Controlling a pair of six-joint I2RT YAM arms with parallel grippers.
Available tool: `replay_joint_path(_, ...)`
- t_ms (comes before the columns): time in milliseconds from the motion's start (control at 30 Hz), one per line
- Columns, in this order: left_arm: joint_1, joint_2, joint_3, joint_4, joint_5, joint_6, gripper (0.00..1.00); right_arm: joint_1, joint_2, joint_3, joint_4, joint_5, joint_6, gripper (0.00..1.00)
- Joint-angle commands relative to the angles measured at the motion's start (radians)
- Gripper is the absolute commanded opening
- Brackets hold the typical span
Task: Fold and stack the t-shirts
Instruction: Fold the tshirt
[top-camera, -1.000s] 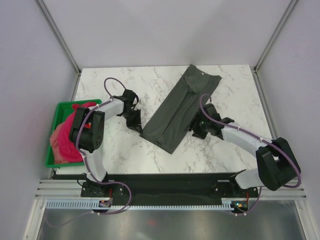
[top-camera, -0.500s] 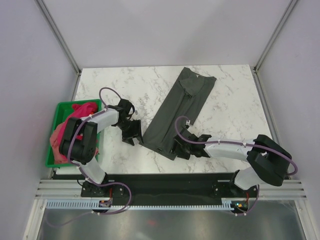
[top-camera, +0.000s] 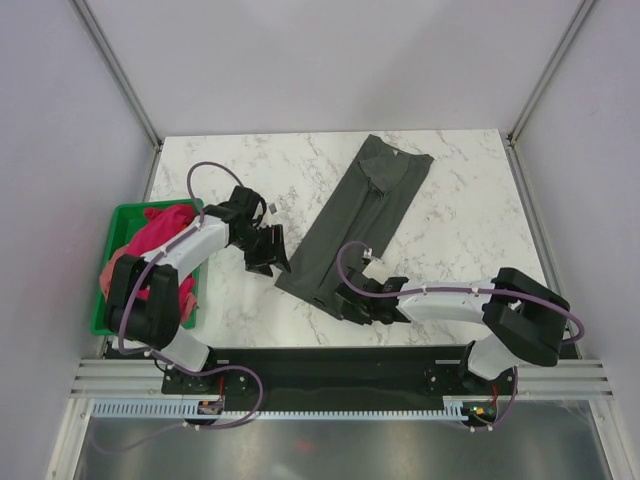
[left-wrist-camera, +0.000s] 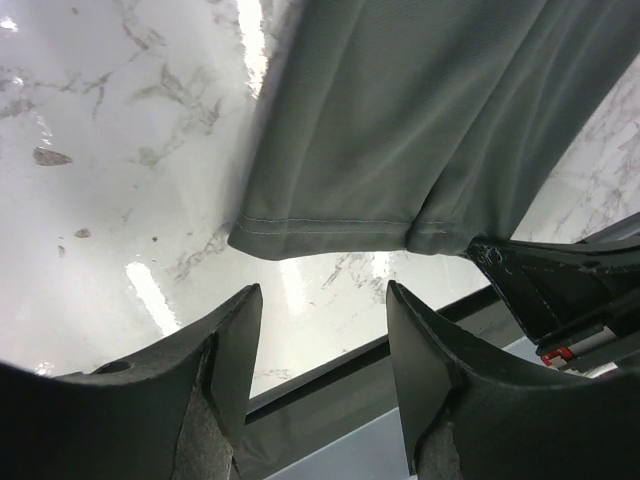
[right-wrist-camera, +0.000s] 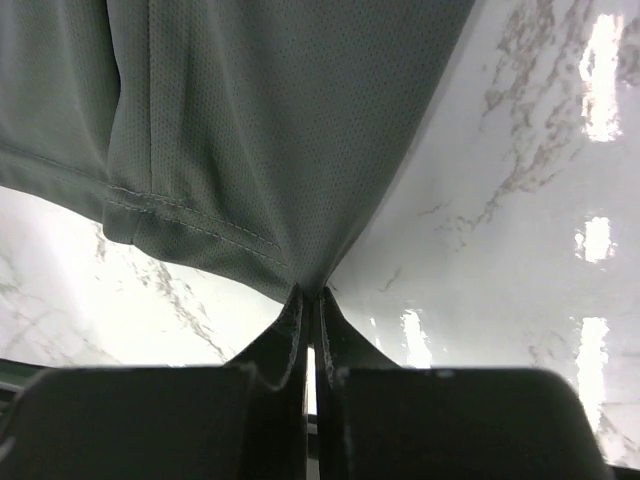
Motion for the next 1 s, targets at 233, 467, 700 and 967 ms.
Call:
replay_joint_path(233,-0.13,-0.154,-0.138,0.132,0.155,-0.141,0.61,0.007,-0.239,-0.138,-0.339,0.042,-0.07,0.0)
replay_joint_path(467,-0.293,-0.227,-0.262,0.315,0.057,-0.347,0.6,0.006,-0.486,-0.242,-0.522,0.011,-0.102,0.0)
replay_joint_path(700,-0.428,-0.098,-0.324,0.459,0.037,-0.471,0.56,0.007,-0.578,-0.293,-0.542,-0.013,-0.087,0.0)
replay_joint_path(967,-0.528,-0.046,-0.322,0.481,-0.025,-0.529,0.51,0.006,-0.596,-0.273,-0.554,-0.006,-0.084,0.0)
